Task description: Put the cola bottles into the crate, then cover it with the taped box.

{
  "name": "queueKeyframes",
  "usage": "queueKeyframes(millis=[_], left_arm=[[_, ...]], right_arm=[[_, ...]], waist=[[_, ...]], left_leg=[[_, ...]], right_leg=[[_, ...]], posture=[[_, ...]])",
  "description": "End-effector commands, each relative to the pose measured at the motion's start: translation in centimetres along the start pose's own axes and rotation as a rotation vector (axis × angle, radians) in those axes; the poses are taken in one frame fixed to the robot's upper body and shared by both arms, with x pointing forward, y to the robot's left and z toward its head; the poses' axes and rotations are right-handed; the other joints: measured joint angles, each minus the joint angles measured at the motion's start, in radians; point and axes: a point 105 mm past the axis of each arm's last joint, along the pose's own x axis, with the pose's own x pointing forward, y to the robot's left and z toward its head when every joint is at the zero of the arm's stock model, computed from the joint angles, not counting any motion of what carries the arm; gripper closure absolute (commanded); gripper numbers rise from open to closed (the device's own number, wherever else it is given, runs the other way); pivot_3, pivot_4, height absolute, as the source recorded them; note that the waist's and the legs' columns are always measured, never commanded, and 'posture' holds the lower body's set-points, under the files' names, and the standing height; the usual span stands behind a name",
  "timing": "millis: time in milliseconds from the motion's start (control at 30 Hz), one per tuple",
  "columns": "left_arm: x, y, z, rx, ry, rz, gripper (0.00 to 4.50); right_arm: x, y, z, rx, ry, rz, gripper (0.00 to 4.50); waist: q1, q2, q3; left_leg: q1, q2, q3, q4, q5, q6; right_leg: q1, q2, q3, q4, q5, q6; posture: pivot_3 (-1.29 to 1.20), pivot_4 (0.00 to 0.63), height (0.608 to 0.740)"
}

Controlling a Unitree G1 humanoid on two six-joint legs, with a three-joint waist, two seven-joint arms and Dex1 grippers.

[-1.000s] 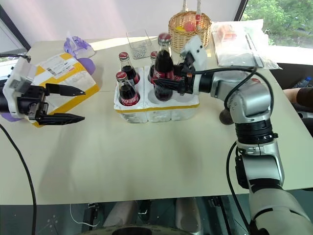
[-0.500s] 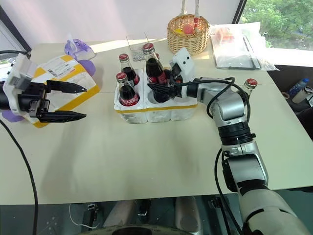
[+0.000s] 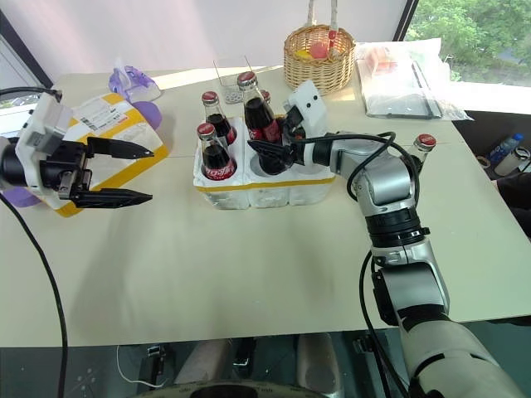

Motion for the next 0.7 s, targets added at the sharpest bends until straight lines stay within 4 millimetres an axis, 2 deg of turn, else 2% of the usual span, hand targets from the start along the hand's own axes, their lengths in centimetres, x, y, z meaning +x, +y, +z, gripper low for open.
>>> queueKeyframes(millis=[33, 233, 433, 567, 667, 700], left_arm=[[-0.5, 0.2, 1.1, 0.045, -0.01, 0.022, 0.0], [-0.6, 0.2, 1.1, 0.046, -0.011, 0.03, 0.0], [-0.6, 0.4, 1.1, 0.051, -0.007, 0.036, 0.0], [-0.4, 0.5, 1.2, 0.055, -0.007, 0.033, 0.0], [-0.2, 0.5, 1.2, 0.058, -0.009, 0.03, 0.0], [-0.2, 0.5, 1.2, 0.058, -0.009, 0.029, 0.0]], right_arm=[[0.3, 1.1, -0.6, 0.034, 0.018, 0.047, 1.76], [-0.2, 2.5, 0.4, 0.064, -0.011, 0.116, 1.76], [0.1, 2.8, 0.3, 0.063, -0.01, 0.117, 1.76], [0.5, 2.7, -1.8, -0.039, 0.065, 0.097, 1.76], [0.5, 2.3, -3.5, -0.051, 0.116, 0.085, 1.76], [0.4, 2.1, -3.8, -0.052, 0.125, 0.08, 1.26]], waist=[[0.0, 0.0, 0.0], [0.002, 0.0, 0.0], [0.004, 0.0, 0.001], [0.001, 0.0, 0.001], [-0.002, 0.0, 0.001], [-0.002, 0.0, 0.001]], left_leg=[[0.0, 0.0, 0.0, 0.0, 0.0, 0.0], [-0.002, 0.0, 0.0, -0.002, 0.0, 0.0], [-0.006, -0.001, 0.0, -0.006, 0.001, -0.001], [-0.006, -0.001, 0.001, -0.009, 0.002, -0.003], [-0.006, -0.001, 0.001, -0.01, 0.002, -0.003], [-0.005, -0.001, 0.002, -0.009, 0.002, -0.002]], right_leg=[[0.0, 0.0, 0.0, 0.0, 0.0, 0.0], [-0.003, 0.0, 0.0, 0.0, 0.0, 0.0], [-0.008, -0.001, 0.001, -0.001, 0.0, 0.0], [-0.01, -0.001, 0.001, -0.002, 0.0, 0.0], [-0.01, -0.001, 0.001, -0.002, 0.0, 0.0], [-0.009, -0.001, 0.001, -0.002, 0.0, 0.0]], posture=[[0.0, 0.15, 0.74], [0.0, 0.15, 0.74], [0.0, 0.15, 0.74], [0.0, 0.15, 0.74], [0.0, 0.15, 0.74], [0.0, 0.15, 0.74]])
